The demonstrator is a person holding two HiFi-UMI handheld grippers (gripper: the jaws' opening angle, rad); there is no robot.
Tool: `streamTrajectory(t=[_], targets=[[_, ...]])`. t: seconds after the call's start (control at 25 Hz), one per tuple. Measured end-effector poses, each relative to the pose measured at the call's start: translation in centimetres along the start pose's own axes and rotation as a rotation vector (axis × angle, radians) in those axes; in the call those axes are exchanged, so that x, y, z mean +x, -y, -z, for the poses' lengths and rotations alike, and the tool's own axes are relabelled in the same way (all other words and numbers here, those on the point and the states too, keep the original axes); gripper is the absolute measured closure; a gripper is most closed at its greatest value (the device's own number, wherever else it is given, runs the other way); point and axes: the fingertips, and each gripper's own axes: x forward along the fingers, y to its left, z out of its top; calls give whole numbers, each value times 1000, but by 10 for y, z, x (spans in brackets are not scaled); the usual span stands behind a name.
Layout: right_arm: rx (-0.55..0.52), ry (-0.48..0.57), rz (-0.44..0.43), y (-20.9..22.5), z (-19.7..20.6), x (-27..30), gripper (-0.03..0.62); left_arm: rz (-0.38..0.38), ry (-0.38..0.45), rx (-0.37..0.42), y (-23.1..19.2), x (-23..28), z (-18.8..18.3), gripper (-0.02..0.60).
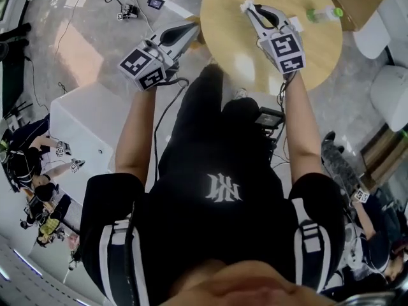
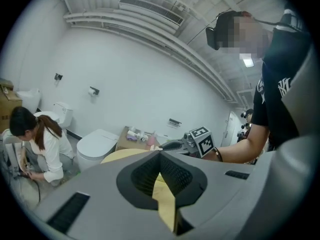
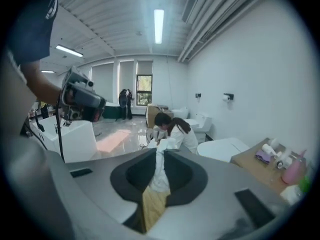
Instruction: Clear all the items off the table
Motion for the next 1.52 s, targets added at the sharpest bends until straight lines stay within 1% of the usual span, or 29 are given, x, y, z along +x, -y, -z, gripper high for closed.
streamTrajectory(t=[0.12, 0.2, 0.32, 0.44, 0.56, 0.68, 0.76, 0.88, 0.96, 1.04, 1.16, 1.28, 1.52], targets=[[-2, 124, -18, -18, -18, -54, 546, -64, 27, 20, 53, -10, 13, 569], [-10, 185, -30, -34, -26, -87, 548, -92, 34, 19, 87, -16, 25, 569], [-12, 254, -67, -62, -38, -109, 548, -134, 42, -8, 112, -31, 40, 569], [-9, 288, -124, -99, -49, -108, 548, -179, 44, -36, 115, -53, 57, 569], [15, 295, -174, -140, -55, -92, 548, -200, 31, -60, 110, -76, 73, 569], [57, 293, -215, -185, -58, -60, 548, -220, 31, -93, 92, -102, 93, 569], [90, 285, -229, -204, -51, -35, 548, -231, 41, -115, 74, -108, 108, 569], [129, 268, -239, -227, -24, 7, 548, -235, 41, -125, 46, -107, 143, 569], [159, 261, -236, -252, -1, 41, 548, -239, 52, -111, 26, -119, 170, 569], [181, 251, -218, -276, 26, 78, 548, -241, 67, -103, 1, -134, 199, 569], [204, 211, -186, -296, 73, 122, 548, -234, 59, -114, -28, -143, 245, 569], [200, 183, -155, -297, 116, 161, 548, -237, 52, -123, -57, -143, 284, 569], [170, 86, -70, -266, 206, 214, 548, -227, 40, -152, -100, -135, 353, 569]])
